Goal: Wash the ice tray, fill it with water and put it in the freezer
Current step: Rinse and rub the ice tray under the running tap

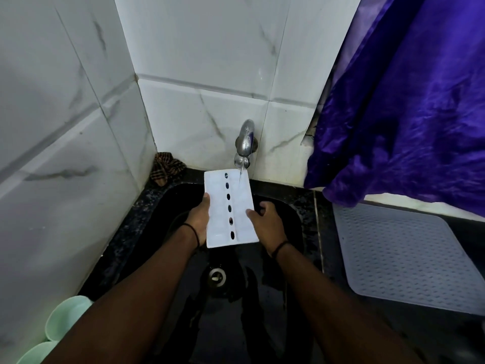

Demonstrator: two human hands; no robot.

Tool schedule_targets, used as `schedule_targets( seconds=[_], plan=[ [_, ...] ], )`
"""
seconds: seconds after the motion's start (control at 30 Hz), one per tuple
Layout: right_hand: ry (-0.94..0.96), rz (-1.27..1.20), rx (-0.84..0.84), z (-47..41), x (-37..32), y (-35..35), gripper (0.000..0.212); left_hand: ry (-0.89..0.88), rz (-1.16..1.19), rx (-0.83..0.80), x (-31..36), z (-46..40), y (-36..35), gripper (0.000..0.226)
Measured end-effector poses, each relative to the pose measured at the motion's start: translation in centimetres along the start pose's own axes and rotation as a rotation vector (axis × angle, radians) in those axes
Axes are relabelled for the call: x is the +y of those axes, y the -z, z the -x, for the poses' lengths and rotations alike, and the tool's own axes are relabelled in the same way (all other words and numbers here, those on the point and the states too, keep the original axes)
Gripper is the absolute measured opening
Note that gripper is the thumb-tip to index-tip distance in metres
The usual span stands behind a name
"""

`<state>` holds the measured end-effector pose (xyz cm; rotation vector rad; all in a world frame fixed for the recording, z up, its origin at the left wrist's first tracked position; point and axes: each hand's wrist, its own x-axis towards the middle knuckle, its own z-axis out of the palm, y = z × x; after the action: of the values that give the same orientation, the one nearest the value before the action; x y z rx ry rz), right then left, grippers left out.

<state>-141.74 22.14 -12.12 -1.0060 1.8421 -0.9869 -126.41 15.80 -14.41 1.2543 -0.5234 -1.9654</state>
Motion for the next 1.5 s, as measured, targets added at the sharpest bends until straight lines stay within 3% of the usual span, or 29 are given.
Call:
schedule_targets(
  seconds=[0.1,0.33,0.47,0.6,0.7,0.77,0.9,1.0,1.07,1.13,1.23,1.3,1.4,1.5],
  plan=[
    [-0.119,-0.292,-0.132,0.1,0.1,-0.9,0.032,0.008,-0.069,-0.043,-0.5,0.4,-0.1,0.050],
    [-0.325,-0.523,-0.051,0.9,3.7,-0.6,0.033,0.006,-0.221,-0.125,-1.6,1.3,-1.2,0.046],
    [-0.371,-0.496,-0.083,0.3,2.7,-0.8,0.032,-0.045,-0.373,0.031,-0.9,1.3,-2.1,0.042],
    [-0.325,-0.349,-0.111,-1.1,0.4,-1.3,0.015,-0.144,-0.750,0.226,-0.2,-0.4,-0.6,0.038],
    [-0.183,-0.004,-0.117,-1.6,-0.5,-1.1,0.013,-0.091,-0.889,0.184,-0.6,-0.4,-0.1,0.039],
    [-0.046,0.300,-0.107,-1.0,-0.9,-0.9,0.022,-0.074,-0.817,0.157,-0.7,0.5,-0.7,0.039],
    [0.180,0.653,-0.113,1.5,-0.8,-1.9,0.032,0.046,-0.363,0.001,-0.1,1.4,-2.9,0.052],
    [0.398,0.794,-0.103,3.1,0.0,-2.7,0.053,-0.106,-0.269,0.077,0.0,0.9,-3.8,0.038],
    [0.440,0.702,-0.219,3.4,0.5,-2.5,0.063,-0.212,-0.276,0.180,0.1,0.7,-3.3,0.031],
    [0.325,0.421,-0.297,3.5,0.7,-1.6,0.052,-0.245,-0.282,0.192,0.4,0.6,-2.4,0.031],
    [0.286,0.314,0.047,2.0,1.1,0.2,0.028,-0.211,-0.241,0.057,0.6,1.5,-1.8,0.031],
    [0.200,0.298,0.158,0.9,0.9,1.2,0.036,-0.194,-0.213,-0.039,0.7,2.1,-1.9,0.033],
    [-0.132,-0.209,-0.124,0.0,-0.1,1.8,0.049,-0.180,-0.175,-0.123,0.7,2.3,-2.1,0.037],
    [-0.205,-0.530,-0.302,-0.1,0.0,2.0,0.037,-0.190,-0.194,-0.137,0.7,2.1,-2.5,0.037]
  ],
)
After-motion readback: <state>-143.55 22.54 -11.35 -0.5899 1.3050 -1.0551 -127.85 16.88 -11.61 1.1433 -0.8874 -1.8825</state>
